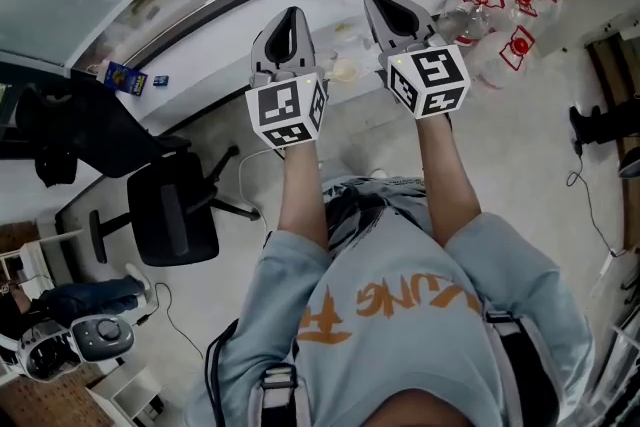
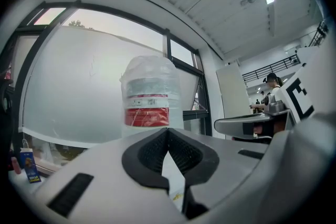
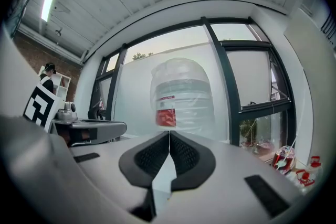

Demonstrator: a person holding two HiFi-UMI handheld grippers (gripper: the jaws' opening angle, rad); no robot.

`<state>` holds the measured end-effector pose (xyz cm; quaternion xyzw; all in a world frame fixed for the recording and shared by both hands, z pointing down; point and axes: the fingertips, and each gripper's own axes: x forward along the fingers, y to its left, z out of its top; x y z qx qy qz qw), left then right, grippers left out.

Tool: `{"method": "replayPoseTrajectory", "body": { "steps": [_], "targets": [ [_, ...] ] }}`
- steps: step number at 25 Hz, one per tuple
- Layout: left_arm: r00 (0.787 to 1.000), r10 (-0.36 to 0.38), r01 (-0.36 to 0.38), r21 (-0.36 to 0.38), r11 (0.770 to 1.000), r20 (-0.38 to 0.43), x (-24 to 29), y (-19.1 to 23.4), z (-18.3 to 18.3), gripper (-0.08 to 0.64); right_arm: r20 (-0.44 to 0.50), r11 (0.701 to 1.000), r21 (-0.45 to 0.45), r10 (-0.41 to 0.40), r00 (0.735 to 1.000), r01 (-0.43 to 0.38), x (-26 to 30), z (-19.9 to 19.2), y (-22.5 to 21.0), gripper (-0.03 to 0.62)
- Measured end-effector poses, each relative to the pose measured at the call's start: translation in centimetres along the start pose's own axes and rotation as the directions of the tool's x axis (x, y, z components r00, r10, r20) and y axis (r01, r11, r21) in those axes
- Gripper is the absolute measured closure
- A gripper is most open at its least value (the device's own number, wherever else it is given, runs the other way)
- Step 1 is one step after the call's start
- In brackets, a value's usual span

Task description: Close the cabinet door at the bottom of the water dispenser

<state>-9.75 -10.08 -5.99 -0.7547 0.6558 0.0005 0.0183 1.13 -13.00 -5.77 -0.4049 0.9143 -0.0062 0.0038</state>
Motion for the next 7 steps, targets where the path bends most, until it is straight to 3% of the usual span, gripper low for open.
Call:
{"method": "replayPoseTrajectory", "body": {
  "steps": [7],
  "targets": [
    [0.996,0.085,-0.085,-0.034,0.996,-0.002,-0.5,1.5,-0.7,0.538,-0.031,0.999,-0.038,-0.019,0.999,0.018,-0.2,-0.8,-0.1,0.565]
  ]
}}
